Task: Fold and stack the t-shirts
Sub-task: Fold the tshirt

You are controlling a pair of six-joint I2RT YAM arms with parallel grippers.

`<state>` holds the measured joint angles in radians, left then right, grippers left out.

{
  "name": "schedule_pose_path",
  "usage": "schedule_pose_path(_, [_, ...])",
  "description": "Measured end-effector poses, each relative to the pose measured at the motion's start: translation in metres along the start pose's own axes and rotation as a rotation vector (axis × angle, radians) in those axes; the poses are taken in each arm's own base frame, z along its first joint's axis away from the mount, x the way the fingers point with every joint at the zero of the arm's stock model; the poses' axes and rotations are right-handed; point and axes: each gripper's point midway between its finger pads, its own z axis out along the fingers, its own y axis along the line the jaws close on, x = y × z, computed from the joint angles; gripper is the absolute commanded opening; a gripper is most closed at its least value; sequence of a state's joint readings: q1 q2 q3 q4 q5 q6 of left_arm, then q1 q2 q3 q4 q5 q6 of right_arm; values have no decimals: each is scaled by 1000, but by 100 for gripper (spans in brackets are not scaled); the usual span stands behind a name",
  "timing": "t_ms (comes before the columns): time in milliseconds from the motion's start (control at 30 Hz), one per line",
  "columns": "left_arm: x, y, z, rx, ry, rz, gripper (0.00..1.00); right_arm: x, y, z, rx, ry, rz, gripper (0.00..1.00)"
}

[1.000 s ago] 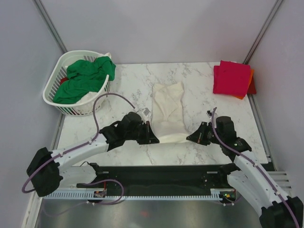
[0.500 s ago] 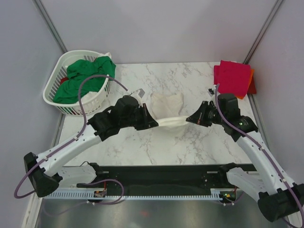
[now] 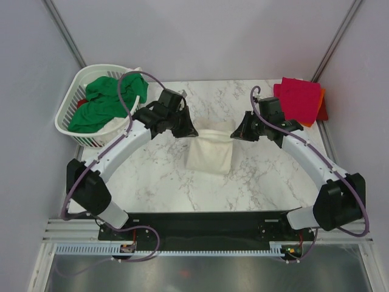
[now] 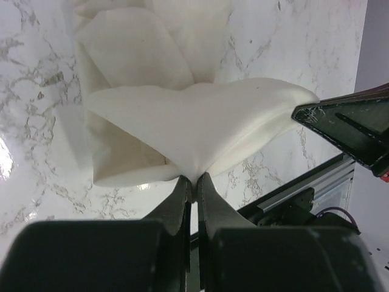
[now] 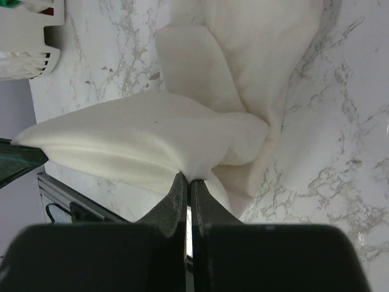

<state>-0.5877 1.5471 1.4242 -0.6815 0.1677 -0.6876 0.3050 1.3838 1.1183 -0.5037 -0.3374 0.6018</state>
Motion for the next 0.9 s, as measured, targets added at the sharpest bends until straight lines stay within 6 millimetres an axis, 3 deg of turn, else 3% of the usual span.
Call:
schedule_pose_path(200, [-35, 5, 30, 0, 22, 12, 4, -25, -13, 33, 49, 1, 3, 0])
schedule_pose_path(433, [-59, 18, 77, 9, 78, -8, 4, -56, -35, 59, 83, -9, 39, 0])
schedule_pose_path(633, [-88, 28, 117, 21, 82, -24, 6, -74, -55, 97, 92, 16, 69, 0])
schedule_pose_path(800, [-109, 44, 159, 36, 88, -44, 7, -80, -76, 134, 96, 46, 113, 23])
schedule_pose_path(833, [-112, 48, 169, 40, 89, -47, 10, -84, -80, 140, 99, 48, 124, 33])
schedule_pose_path(867, [-112, 54, 180, 39, 97, -55, 16, -88, -83, 145, 99, 47, 134, 59])
schedule_pose_path(900, [-114, 58, 189, 46, 103, -60, 28, -93, -84, 149, 95, 43, 147, 68])
